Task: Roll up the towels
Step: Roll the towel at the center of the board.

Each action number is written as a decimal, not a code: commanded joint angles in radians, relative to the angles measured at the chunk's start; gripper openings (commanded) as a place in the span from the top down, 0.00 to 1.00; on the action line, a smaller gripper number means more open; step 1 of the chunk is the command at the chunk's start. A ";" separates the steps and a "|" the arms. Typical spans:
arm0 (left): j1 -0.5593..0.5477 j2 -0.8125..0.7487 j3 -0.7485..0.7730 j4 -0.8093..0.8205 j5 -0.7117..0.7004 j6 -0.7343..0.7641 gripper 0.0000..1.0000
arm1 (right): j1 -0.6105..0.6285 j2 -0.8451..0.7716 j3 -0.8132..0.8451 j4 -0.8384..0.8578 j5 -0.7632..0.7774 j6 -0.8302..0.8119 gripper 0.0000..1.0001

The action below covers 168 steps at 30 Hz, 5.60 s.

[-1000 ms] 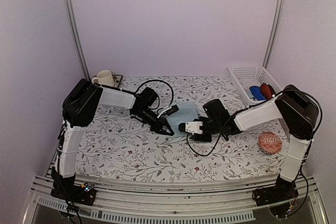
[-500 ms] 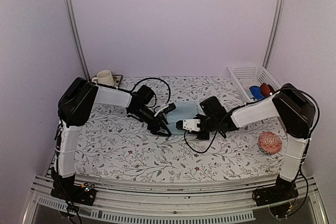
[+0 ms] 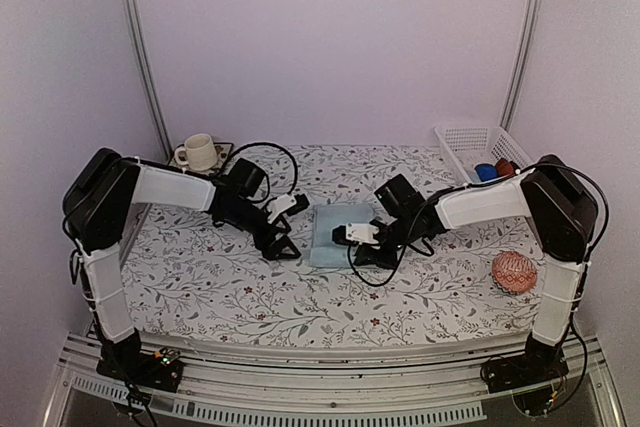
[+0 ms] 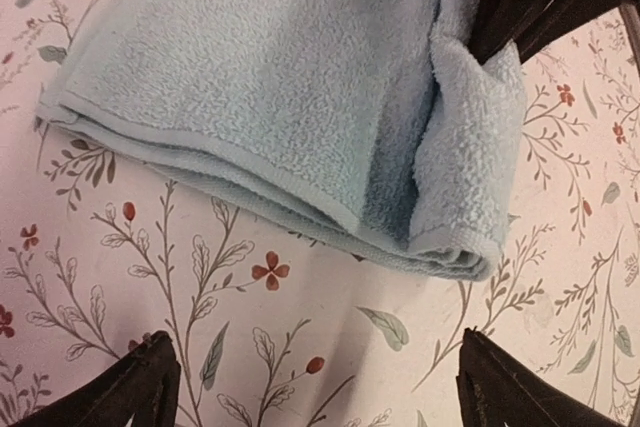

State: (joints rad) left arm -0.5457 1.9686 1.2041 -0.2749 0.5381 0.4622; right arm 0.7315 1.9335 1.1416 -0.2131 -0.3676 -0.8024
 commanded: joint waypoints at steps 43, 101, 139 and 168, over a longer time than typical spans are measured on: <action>-0.278 -0.021 -0.195 0.403 -0.255 0.363 0.68 | -0.089 0.179 0.222 -0.317 -0.251 0.264 0.92; 0.030 0.461 0.425 -0.349 0.323 -0.150 1.00 | 0.030 -0.120 -0.243 0.339 0.135 -0.232 0.40; 0.044 0.493 0.457 -0.382 0.333 -0.138 1.00 | 0.037 0.058 -0.133 0.401 0.222 -0.154 0.64; -0.012 -0.175 -0.146 0.188 -0.077 0.024 0.03 | 0.015 0.050 0.107 -0.174 -0.132 0.067 0.95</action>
State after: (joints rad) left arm -0.5091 1.9026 1.1698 -0.2970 0.5312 0.3817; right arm 0.7563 1.9583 1.1858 -0.2050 -0.3862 -0.7998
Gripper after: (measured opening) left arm 0.967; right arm 0.119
